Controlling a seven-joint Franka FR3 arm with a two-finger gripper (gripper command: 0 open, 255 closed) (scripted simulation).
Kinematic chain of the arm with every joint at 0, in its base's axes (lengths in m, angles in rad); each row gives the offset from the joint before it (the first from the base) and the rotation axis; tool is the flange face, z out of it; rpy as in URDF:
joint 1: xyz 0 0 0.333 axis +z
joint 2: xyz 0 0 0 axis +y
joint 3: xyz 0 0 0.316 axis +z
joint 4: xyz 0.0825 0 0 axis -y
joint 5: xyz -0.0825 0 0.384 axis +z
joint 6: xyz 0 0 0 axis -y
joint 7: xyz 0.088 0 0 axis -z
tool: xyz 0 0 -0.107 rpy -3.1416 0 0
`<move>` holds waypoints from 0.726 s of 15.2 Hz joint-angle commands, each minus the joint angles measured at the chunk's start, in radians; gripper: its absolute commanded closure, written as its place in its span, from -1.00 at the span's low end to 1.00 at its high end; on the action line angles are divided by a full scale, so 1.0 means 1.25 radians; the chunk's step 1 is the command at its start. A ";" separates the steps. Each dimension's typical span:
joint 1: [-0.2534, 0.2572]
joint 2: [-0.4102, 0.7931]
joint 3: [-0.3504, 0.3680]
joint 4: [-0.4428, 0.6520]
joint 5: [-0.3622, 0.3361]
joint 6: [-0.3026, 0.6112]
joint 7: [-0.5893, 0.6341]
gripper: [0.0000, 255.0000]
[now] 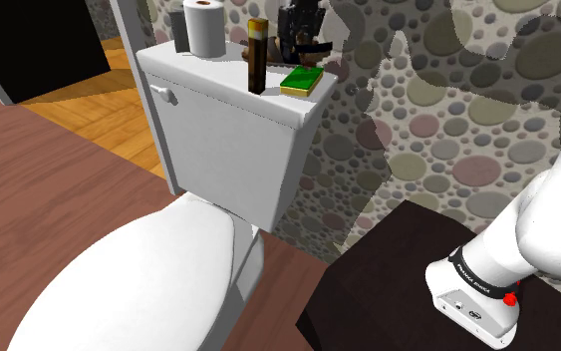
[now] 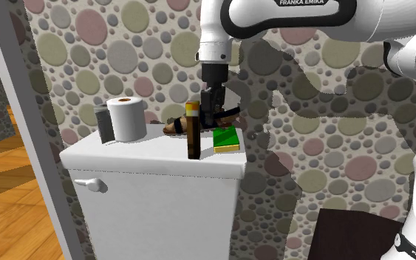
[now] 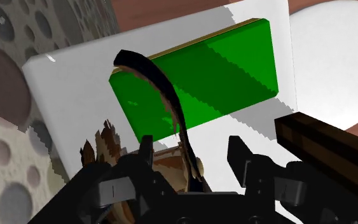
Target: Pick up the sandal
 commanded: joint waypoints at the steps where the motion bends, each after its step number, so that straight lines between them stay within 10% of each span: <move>1: 0.001 0.001 0.001 -0.003 0.001 0.002 0.000 1.00; 11: 0.001 0.008 0.001 0.029 0.000 -0.023 0.001 1.00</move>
